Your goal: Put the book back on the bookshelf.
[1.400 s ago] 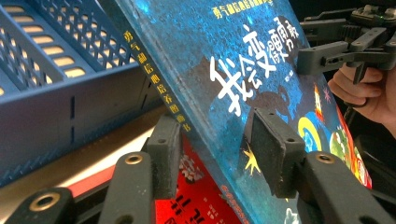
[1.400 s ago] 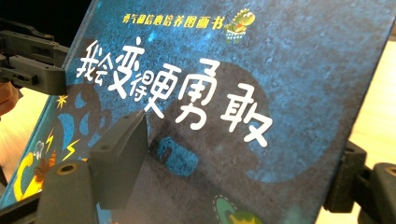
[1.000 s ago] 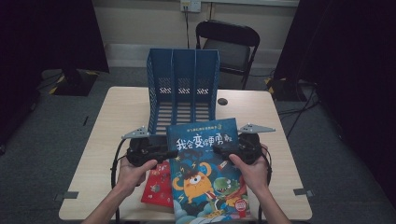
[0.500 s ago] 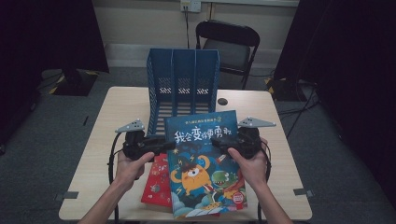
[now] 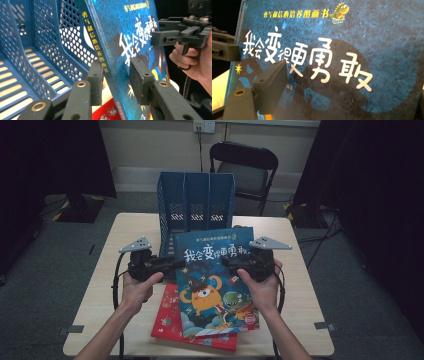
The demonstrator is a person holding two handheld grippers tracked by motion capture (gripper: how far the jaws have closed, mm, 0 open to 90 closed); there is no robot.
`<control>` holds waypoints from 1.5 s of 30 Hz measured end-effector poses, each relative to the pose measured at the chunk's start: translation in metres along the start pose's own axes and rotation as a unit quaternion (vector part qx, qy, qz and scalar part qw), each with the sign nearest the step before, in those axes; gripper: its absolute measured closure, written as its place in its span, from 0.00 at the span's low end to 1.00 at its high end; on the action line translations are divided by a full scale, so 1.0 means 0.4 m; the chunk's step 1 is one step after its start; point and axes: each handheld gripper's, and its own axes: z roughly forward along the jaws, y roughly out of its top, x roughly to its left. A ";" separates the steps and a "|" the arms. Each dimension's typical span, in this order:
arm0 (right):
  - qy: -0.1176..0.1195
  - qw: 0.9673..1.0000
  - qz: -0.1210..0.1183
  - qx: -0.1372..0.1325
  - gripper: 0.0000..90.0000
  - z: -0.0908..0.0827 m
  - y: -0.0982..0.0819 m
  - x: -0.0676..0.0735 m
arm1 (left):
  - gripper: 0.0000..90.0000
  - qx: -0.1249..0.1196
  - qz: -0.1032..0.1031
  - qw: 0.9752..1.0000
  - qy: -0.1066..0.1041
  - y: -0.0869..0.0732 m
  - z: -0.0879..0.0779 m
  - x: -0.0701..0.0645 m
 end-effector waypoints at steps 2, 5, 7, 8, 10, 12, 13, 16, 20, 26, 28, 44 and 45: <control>0.003 1.000 0.000 0.002 0.19 0.003 0.004 -0.002 | 0.72 0.000 0.000 1.000 0.002 0.001 -0.002 0.002; -0.002 1.000 -0.006 0.003 0.18 0.008 0.014 0.003 | 0.73 -0.006 -0.001 1.000 0.007 0.005 -0.005 0.007; -0.006 1.000 -0.011 0.001 0.18 0.010 0.024 0.009 | 0.73 -0.012 0.008 1.000 0.015 0.013 -0.011 0.005; -0.010 1.000 -0.016 -0.002 0.18 0.012 0.031 0.012 | 0.73 -0.014 0.012 1.000 0.021 0.018 -0.014 0.004; -0.015 1.000 -0.020 -0.005 0.19 0.013 0.040 0.020 | 0.73 -0.018 0.016 0.999 0.023 0.023 -0.021 0.002; -0.010 1.000 -0.020 -0.015 0.18 0.010 0.041 0.023 | 0.75 -0.029 0.018 0.999 0.016 0.024 -0.031 -0.003; -0.007 1.000 -0.020 -0.018 0.19 0.008 0.039 0.023 | 0.75 -0.033 0.023 0.999 0.011 0.022 -0.035 -0.006; -0.001 0.999 -0.027 -0.026 0.19 -0.006 0.032 0.028 | 0.76 -0.038 0.016 0.999 -0.008 0.009 -0.038 -0.011; -0.004 0.999 -0.036 -0.021 0.18 -0.014 0.028 0.038 | 0.73 -0.030 0.007 0.999 -0.021 -0.007 -0.028 -0.006; -0.005 1.000 -0.026 -0.016 0.18 -0.008 0.034 0.035 | 0.75 -0.043 0.003 0.999 -0.020 0.005 -0.031 -0.004; -0.002 0.999 -0.026 -0.019 0.18 -0.007 0.043 0.036 | 0.76 -0.050 0.009 0.999 -0.016 0.018 -0.038 -0.005; 0.015 0.996 -0.058 -0.061 0.25 -0.057 0.027 0.062 | 0.74 -0.074 0.059 0.995 -0.045 0.018 -0.065 -0.057; 0.019 0.996 -0.058 -0.059 0.27 -0.062 0.023 0.060 | 0.75 -0.073 0.061 0.994 -0.047 0.016 -0.064 -0.059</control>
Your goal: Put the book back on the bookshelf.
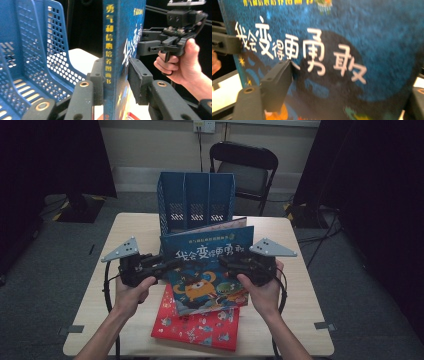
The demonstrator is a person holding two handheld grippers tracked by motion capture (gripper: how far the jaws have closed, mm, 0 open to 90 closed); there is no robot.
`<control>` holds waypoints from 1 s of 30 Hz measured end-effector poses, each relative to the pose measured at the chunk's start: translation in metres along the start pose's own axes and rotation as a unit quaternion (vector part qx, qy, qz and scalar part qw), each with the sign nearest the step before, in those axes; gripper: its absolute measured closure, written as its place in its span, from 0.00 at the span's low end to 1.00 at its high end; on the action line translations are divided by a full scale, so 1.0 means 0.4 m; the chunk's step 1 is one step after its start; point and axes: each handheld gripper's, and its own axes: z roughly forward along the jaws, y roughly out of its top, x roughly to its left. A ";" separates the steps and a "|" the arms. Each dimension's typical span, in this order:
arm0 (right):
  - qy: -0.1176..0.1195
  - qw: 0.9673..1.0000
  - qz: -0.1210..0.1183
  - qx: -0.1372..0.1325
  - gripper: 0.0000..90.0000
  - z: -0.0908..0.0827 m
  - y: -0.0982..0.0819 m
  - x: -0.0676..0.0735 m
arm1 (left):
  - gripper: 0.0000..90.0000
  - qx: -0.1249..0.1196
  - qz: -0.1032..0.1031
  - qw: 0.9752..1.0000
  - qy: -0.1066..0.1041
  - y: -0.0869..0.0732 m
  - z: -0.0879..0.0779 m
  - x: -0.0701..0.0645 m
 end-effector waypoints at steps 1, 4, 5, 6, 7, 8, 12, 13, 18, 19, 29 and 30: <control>0.005 1.000 0.003 -0.001 0.29 -0.007 -0.006 -0.002 | 0.76 0.004 0.004 1.000 -0.003 -0.002 0.001 -0.003; 0.017 1.000 0.007 0.002 0.31 -0.021 -0.027 -0.005 | 0.76 0.011 0.015 1.000 -0.004 -0.009 0.012 -0.014; 0.016 1.000 0.005 0.004 0.31 -0.023 -0.033 -0.003 | 0.75 0.011 0.016 1.000 -0.004 -0.012 0.018 -0.019; 0.016 1.000 0.005 0.007 0.30 -0.024 -0.039 -0.001 | 0.74 0.016 0.018 1.000 -0.008 -0.015 0.025 -0.022; 0.015 1.000 0.002 0.010 0.29 -0.026 -0.045 0.000 | 0.74 0.018 0.016 1.000 -0.012 -0.016 0.029 -0.023; 0.016 1.000 0.003 0.010 0.30 -0.027 -0.048 0.001 | 0.74 0.016 0.014 1.000 -0.013 -0.019 0.034 -0.025; 0.020 1.000 0.003 0.004 0.31 -0.038 -0.056 0.002 | 0.75 0.029 0.026 0.999 -0.028 -0.013 0.037 -0.028; 0.019 1.000 0.005 0.001 0.32 -0.042 -0.059 0.002 | 0.75 0.028 0.030 0.999 -0.025 -0.014 0.038 -0.032; 0.026 1.000 0.007 -0.001 0.33 -0.053 -0.061 0.002 | 0.77 0.033 0.026 0.998 -0.042 -0.012 0.035 -0.034; 0.024 1.000 0.004 -0.002 0.33 -0.057 -0.061 0.003 | 0.77 0.032 0.028 0.998 -0.046 -0.012 0.035 -0.035; 0.006 1.000 0.009 -0.014 0.32 -0.088 -0.062 -0.017 | 0.83 0.032 0.032 0.997 -0.061 -0.014 0.033 -0.043; 0.005 1.000 0.005 -0.012 0.32 -0.087 -0.064 -0.018 | 0.84 0.033 0.031 0.997 -0.064 -0.013 0.034 -0.043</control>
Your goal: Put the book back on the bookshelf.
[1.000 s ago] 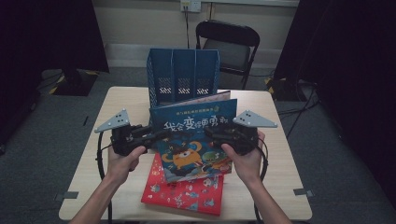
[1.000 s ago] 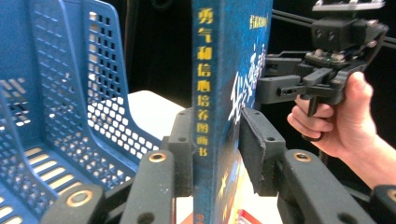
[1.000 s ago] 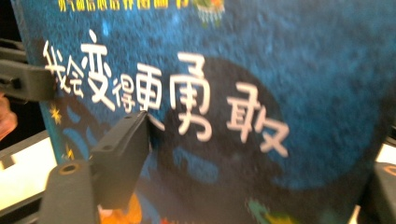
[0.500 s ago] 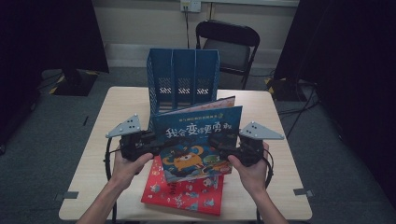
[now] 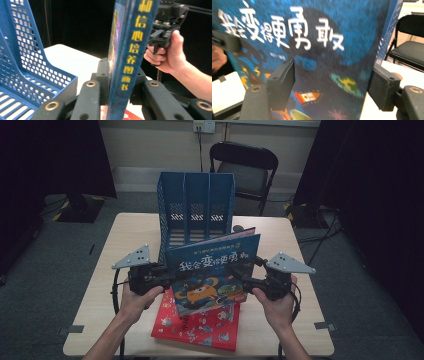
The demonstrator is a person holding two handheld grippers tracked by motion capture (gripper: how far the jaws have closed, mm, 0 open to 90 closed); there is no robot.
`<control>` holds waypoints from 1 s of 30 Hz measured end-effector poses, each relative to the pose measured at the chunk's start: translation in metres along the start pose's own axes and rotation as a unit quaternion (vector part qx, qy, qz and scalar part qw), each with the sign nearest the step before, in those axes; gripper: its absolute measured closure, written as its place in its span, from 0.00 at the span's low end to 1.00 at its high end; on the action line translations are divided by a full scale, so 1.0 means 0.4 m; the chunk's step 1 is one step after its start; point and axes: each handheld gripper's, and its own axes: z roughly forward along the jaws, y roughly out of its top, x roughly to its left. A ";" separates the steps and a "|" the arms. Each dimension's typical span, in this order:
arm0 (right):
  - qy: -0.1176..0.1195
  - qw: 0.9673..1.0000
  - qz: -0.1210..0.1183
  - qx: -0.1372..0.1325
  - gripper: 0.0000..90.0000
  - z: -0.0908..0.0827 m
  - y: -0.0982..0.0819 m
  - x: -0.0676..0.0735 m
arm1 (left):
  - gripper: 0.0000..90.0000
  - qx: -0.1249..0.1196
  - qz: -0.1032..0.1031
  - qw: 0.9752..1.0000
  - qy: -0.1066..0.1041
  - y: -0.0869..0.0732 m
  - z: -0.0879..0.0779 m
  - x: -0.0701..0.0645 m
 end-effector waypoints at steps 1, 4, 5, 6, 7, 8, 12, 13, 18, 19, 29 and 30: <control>-0.003 1.000 0.000 0.006 0.31 0.003 -0.002 -0.003 | 0.86 0.000 0.001 1.000 0.002 0.000 0.001 -0.002; -0.009 1.000 0.007 0.012 0.29 0.011 -0.011 -0.015 | 0.89 0.004 0.007 1.000 0.010 0.001 0.001 -0.008; -0.003 1.000 0.007 0.016 0.26 0.015 -0.015 -0.020 | 0.90 0.005 0.009 1.000 0.011 0.001 0.000 -0.008; 0.003 1.000 0.005 0.020 0.25 0.019 -0.018 -0.024 | 0.90 0.005 0.009 1.000 0.012 0.001 0.000 -0.009; 0.010 1.000 0.006 0.026 0.25 0.026 -0.024 -0.029 | 0.90 0.005 0.009 1.000 0.011 0.001 0.001 -0.009; 0.015 1.000 0.004 0.027 0.25 0.031 -0.028 -0.031 | 0.90 0.004 0.013 1.000 0.010 0.001 0.002 -0.011; 0.026 0.998 0.003 0.049 0.23 0.056 -0.046 -0.033 | 0.87 0.016 0.016 1.000 0.014 0.006 0.018 -0.029; 0.024 0.998 -0.002 0.050 0.23 0.058 -0.046 -0.030 | 0.86 0.018 0.016 1.000 0.013 0.007 0.021 -0.032; 0.018 0.998 -0.019 0.058 0.22 0.057 -0.043 -0.014 | 0.88 0.013 0.029 0.999 0.020 0.020 0.025 -0.048; 0.018 0.998 -0.020 0.056 0.22 0.057 -0.044 -0.011 | 0.88 0.014 0.031 0.999 0.022 0.024 0.021 -0.050; 0.022 0.997 -0.035 0.059 0.16 0.080 -0.043 0.020 | 0.85 0.011 0.012 1.000 0.005 0.023 0.022 -0.043; 0.022 0.997 -0.035 0.061 0.16 0.081 -0.042 0.022 | 0.84 0.010 0.007 1.000 0.000 0.023 0.022 -0.040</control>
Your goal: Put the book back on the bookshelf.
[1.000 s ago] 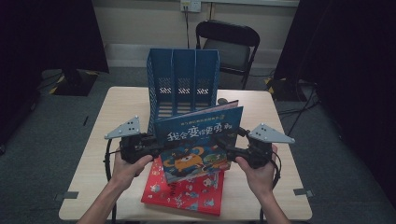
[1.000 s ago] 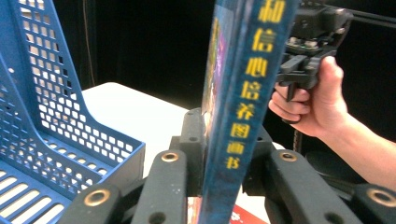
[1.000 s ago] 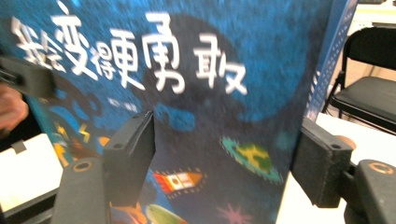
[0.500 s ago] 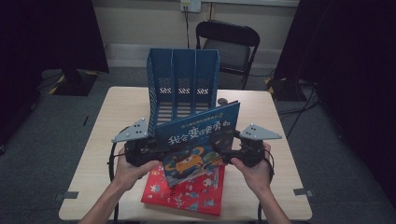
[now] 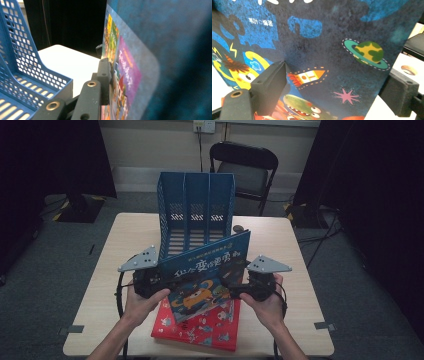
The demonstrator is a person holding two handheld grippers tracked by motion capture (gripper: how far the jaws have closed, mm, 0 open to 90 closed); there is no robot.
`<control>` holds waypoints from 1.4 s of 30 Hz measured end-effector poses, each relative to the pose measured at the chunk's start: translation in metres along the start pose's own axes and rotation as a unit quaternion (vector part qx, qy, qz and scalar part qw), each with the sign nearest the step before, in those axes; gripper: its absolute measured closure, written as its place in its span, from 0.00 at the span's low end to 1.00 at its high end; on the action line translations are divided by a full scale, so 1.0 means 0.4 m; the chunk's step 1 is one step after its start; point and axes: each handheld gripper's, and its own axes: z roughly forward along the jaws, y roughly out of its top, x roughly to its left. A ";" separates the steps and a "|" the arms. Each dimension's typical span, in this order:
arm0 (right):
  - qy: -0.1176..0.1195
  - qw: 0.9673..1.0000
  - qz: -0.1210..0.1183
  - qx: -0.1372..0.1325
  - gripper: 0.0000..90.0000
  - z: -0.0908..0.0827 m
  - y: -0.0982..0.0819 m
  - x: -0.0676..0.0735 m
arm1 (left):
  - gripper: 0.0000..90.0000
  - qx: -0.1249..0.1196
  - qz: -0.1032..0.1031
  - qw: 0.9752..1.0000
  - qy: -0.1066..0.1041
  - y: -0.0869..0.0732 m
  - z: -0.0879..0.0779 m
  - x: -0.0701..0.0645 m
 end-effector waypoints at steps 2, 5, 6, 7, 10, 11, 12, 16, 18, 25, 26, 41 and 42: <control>-0.001 1.000 0.001 0.000 0.16 0.001 0.001 0.000 | 0.82 -0.002 -0.007 1.000 -0.008 -0.002 0.001 0.005; -0.001 1.000 0.002 0.001 0.15 0.003 0.001 0.000 | 0.70 -0.011 0.016 1.000 0.002 -0.002 0.005 0.005; 0.000 1.000 0.002 0.002 0.15 0.003 0.001 0.000 | 0.66 -0.011 0.009 1.000 -0.005 -0.002 0.005 0.008; -0.001 1.000 0.003 0.002 0.15 0.004 0.001 0.000 | 0.66 -0.010 0.008 1.000 -0.002 -0.002 0.005 0.008; -0.003 1.000 0.002 0.001 0.15 0.007 0.002 0.000 | 0.73 -0.003 0.013 1.000 0.014 0.001 -0.001 0.005; -0.001 1.000 0.002 0.001 0.15 0.009 0.003 0.001 | 0.75 -0.007 0.012 1.000 0.013 0.000 -0.001 0.005; -0.001 1.000 0.002 0.001 0.15 0.010 0.004 0.001 | 0.78 -0.015 0.010 1.000 0.015 -0.003 -0.002 0.003; 0.002 1.000 0.000 0.002 0.15 0.018 0.006 0.006 | 0.79 -0.029 -0.001 0.999 0.017 -0.008 -0.006 0.006; 0.002 1.000 0.001 0.005 0.15 0.021 0.009 0.009 | 0.86 -0.034 -0.002 0.999 0.031 -0.008 -0.009 0.001; 0.008 1.000 0.008 0.004 0.22 0.032 0.010 0.005 | 0.92 -0.023 -0.004 0.998 0.058 -0.002 -0.021 0.002; 0.011 1.000 0.008 0.004 0.23 0.033 0.011 0.003 | 0.92 -0.023 -0.007 0.998 0.058 -0.001 -0.022 0.002; 0.027 0.999 0.015 0.017 0.28 0.024 0.002 -0.022 | 0.93 -0.025 -0.050 0.995 0.083 0.006 -0.058 0.036; 0.027 0.999 0.015 0.018 0.28 0.025 0.002 -0.022 | 0.93 -0.024 -0.051 0.995 0.085 0.008 -0.062 0.038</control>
